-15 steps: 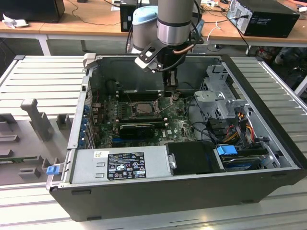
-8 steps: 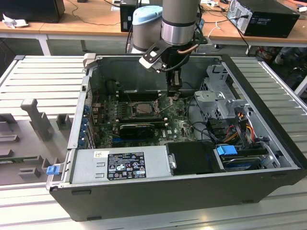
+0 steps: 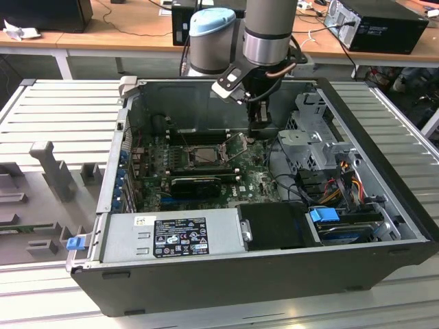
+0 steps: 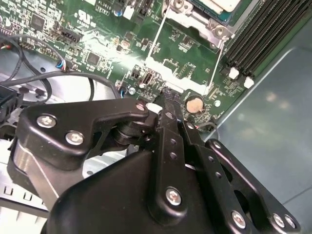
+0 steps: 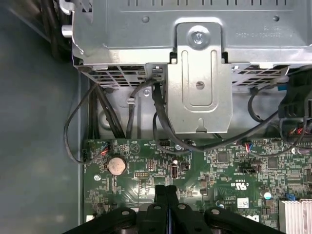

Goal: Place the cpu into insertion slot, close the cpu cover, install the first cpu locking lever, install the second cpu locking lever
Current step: 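Close the cpu cover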

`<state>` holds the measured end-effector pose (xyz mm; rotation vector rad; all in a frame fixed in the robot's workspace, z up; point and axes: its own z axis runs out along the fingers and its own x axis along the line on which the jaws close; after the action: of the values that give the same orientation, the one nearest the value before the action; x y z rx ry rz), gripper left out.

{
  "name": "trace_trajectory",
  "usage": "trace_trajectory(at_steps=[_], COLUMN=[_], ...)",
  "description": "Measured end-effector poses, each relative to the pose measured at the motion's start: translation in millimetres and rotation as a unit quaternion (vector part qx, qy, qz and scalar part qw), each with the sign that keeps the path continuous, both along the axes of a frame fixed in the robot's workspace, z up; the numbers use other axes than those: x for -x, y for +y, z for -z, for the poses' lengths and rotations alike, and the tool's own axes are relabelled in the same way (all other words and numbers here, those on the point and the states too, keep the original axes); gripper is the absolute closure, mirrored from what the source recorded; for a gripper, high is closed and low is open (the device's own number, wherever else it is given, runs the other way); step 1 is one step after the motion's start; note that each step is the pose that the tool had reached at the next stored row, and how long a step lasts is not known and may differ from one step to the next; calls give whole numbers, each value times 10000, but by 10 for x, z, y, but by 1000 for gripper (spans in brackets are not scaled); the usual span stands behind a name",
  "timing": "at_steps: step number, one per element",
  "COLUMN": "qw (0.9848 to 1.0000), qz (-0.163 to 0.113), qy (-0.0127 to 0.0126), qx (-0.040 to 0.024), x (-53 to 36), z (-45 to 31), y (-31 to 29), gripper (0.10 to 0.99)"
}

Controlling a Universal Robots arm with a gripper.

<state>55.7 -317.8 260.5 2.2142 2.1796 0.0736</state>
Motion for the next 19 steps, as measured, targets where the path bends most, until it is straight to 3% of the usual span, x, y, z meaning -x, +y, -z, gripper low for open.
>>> trace_trajectory(at_steps=[4,8,9,14,19], qw=[10000,10000,10000,9997,9997], qz=[-30,-50,-66,-98,-104], qy=[1,16,65,218,219], qx=[0,-1,0,-1,-1], x=[-40,-53,-53,-40,38], z=[45,149,156,157,158], y=[4,5,4,4,4], gripper=[980,980,980,980,980])
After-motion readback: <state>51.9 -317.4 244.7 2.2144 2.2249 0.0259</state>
